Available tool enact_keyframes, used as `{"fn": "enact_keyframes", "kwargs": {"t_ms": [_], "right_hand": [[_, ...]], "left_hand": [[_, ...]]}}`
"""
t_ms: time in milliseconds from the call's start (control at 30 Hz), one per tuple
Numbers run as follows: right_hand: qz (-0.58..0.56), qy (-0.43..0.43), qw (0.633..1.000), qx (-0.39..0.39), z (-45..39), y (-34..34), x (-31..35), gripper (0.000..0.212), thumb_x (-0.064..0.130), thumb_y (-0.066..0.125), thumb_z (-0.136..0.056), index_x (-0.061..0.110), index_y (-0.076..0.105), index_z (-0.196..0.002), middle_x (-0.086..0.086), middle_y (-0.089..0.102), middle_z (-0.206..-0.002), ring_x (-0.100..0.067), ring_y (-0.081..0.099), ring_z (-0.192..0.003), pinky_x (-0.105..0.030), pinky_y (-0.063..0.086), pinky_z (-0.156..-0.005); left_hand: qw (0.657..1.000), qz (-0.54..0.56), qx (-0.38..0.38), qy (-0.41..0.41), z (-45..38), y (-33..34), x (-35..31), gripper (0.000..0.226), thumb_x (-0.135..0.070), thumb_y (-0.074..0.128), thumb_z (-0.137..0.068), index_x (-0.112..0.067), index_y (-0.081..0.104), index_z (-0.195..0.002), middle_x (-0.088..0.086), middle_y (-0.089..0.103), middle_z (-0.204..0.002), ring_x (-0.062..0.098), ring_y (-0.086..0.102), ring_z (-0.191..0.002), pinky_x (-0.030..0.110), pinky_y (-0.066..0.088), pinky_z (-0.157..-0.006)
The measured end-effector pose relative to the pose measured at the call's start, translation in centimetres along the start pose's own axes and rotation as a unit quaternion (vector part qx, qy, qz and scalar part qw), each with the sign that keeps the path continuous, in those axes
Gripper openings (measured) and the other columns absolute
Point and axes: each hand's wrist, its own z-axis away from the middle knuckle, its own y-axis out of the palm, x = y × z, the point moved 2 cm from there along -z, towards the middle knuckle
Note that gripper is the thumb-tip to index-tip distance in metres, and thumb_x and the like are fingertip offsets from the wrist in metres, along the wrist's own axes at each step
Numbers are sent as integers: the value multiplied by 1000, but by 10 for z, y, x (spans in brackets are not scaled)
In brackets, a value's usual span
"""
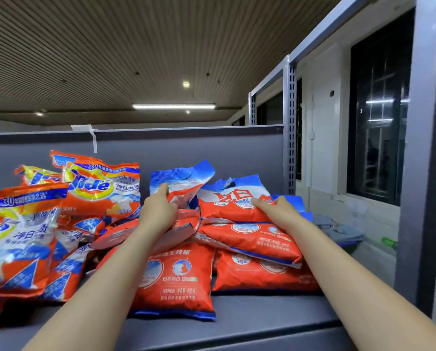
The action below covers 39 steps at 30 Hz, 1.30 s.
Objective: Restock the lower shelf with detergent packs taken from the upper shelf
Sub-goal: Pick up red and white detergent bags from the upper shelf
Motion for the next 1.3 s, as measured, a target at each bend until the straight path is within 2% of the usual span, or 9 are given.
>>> {"fn": "enact_keyframes", "kwargs": {"t_ms": [167,333,500,633,733,833,967,1100,1300], "right_hand": [[-8,-7,999,-32,-1,2,-4,84,69,64,-71,14,39,-129,-8,54,-131,-31,53,-118,-48,40,-101],[-31,12,999,-34,-1,1,-5,94,64,70,-68,8,34,-134,-13,53,-132,-33,53,-118,-48,41,-102],[-129,26,991,7,6,-7,4,67,38,85,-60,11,59,-116,-10,67,-107,-26,66,-93,-40,54,-87],[-219,45,973,58,18,-19,14,36,32,77,-74,14,64,-102,-8,69,-82,-19,66,-61,-24,53,-54],[-257,38,964,56,27,-27,18,19,25,72,-80,15,60,-91,-6,66,-67,-17,61,-46,-21,46,-38],[-242,-3,970,31,37,-33,24,15,4,64,-81,11,63,-95,-10,67,-74,-22,62,-56,-27,51,-51],[-243,-56,968,-5,49,-43,31,23,-4,58,-77,14,63,-92,-13,70,-92,-29,68,-81,-40,56,-77],[-244,-73,965,-70,58,-41,32,26,-1,52,-75,15,63,-93,-13,69,-97,-30,67,-85,-40,56,-77],[-309,-76,933,-170,65,-29,18,15,40,64,-82,25,65,-84,2,73,-86,-20,70,-77,-39,57,-78]], "left_hand": [[984,119,-110,81,22,-12,1,13,-16,52,-94,-16,43,-85,-7,48,-69,28,51,-75,28,25,-54],[968,49,-116,217,43,-26,-25,22,-21,56,-84,0,59,-92,16,62,-89,35,55,-89,46,42,-79],[937,-1,-26,349,70,-27,-55,35,-41,59,-72,-7,59,-82,2,62,-77,27,55,-81,37,41,-73],[961,167,47,216,47,-26,-58,46,-54,57,-81,-10,66,-88,6,66,-93,18,57,-93,33,41,-82],[998,22,37,50,0,-18,-40,46,-49,53,-87,-13,60,-115,13,61,-121,34,50,-117,38,40,-97],[985,52,143,-76,-27,-6,-22,65,-56,47,-82,-7,54,-125,16,58,-128,36,52,-116,43,42,-100],[973,84,181,-119,-36,-14,-13,88,-74,50,-76,-6,49,-132,15,56,-130,34,57,-112,45,45,-99],[972,-28,195,-128,-35,-29,-10,107,-90,45,-52,-17,54,-130,9,54,-136,34,53,-118,47,37,-105],[934,191,250,-170,-24,-37,-18,35,-43,75,-70,-16,70,-93,7,75,-77,22,71,-60,29,54,-61]]}}
